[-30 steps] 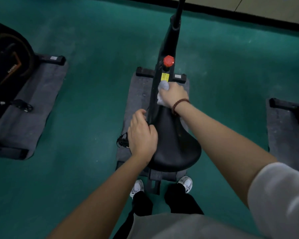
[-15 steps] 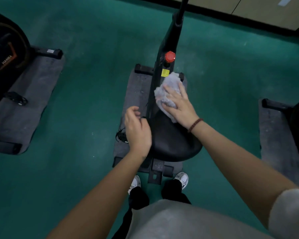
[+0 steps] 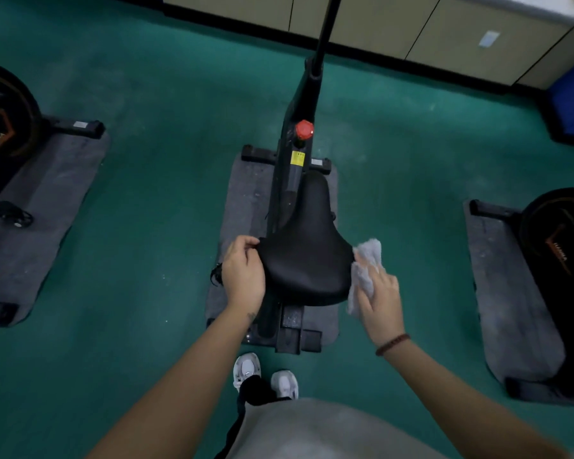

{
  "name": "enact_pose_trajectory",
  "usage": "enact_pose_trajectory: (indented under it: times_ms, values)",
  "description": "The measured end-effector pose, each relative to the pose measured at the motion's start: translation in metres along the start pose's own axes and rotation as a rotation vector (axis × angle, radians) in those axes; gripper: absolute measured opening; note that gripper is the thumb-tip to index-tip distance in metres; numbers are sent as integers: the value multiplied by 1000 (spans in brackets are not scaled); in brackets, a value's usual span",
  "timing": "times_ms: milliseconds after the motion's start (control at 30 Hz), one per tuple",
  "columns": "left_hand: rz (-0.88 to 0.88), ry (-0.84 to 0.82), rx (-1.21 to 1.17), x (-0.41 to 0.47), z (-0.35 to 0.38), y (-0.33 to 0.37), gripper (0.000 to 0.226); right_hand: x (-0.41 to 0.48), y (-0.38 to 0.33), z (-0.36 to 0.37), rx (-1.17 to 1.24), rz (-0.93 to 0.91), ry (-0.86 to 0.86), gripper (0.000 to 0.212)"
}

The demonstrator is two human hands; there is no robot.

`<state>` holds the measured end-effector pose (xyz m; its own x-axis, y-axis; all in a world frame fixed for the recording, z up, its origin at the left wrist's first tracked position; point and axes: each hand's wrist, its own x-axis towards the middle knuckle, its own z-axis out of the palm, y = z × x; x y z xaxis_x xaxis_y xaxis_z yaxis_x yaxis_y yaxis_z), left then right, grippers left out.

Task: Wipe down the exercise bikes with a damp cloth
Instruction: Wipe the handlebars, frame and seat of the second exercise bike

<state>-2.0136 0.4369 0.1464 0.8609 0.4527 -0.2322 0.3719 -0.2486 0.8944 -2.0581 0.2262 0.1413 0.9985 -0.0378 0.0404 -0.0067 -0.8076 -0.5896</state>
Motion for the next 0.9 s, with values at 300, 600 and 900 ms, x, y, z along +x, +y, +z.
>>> enact_pose_trajectory:
  times_ms: [300, 600, 900]
  values:
    - [-58, 82, -26, 0, -15, -7, 24, 63, -56, -19, 139, -146, -86, 54]
    - [-98, 252, -74, -13, -40, -25, 25, 69, -104, 33, -455, -502, -470, 54]
    - [-103, 346, -85, -23, -55, -35, 23, 78, -183, 70, -1013, -528, -833, 38]
